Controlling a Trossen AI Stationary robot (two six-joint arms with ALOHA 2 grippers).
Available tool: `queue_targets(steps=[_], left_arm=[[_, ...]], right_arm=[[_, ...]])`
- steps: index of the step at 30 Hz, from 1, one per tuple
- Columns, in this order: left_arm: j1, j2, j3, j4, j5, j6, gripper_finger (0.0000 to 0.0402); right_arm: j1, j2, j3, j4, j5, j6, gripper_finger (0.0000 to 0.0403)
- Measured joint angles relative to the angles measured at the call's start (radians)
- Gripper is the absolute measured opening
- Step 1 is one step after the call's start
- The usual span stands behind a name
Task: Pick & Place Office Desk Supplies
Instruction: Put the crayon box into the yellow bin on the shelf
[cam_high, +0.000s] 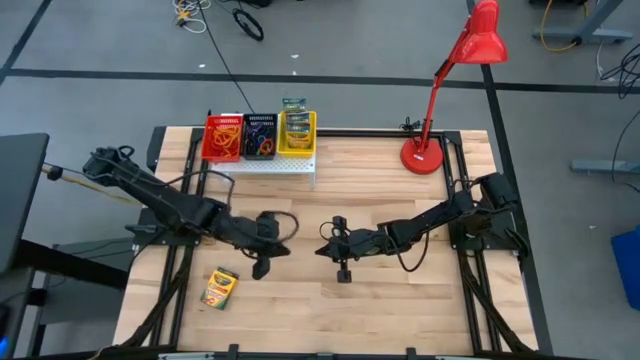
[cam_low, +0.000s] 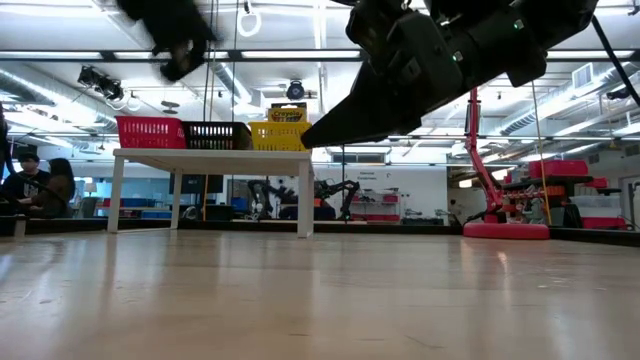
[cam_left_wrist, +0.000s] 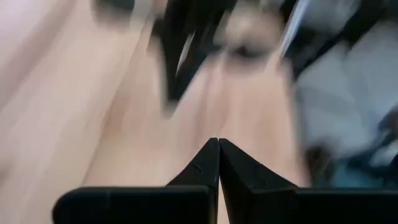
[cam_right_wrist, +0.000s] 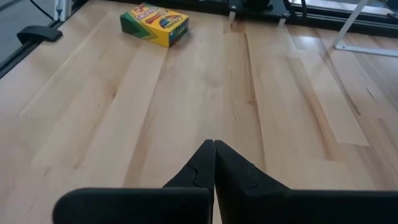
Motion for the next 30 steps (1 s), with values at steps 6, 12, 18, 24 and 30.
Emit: queue_targets(steps=[6, 12, 18, 24, 30], left_arm=[[-0.010, 0.001, -0.002, -0.338, 0.100, -0.139, 0.0019], [-0.067, 0.022, -0.002, -0.635, 0.168, -0.210, 0.0097], [-0.079, 0.064, -0.002, -0.742, 0.261, -0.199, 0.0169], [-0.080, 0.114, -0.005, -0.764, 0.286, -0.100, 0.0220], [-0.093, 0.148, -0.091, -0.717, 0.411, -0.016, 0.0217]], right_arm=[[-0.005, 0.000, 0.000, -0.015, 0.000, -0.001, 0.0006], [-0.006, 0.000, 0.000, -0.014, 0.000, -0.001, 0.0006], [-0.006, 0.000, 0.000, -0.021, 0.000, -0.001, 0.0006], [-0.006, 0.000, 0.000, -0.028, 0.000, -0.003, 0.0006], [-0.006, 0.000, 0.000, -0.037, 0.000, -0.006, 0.0006]])
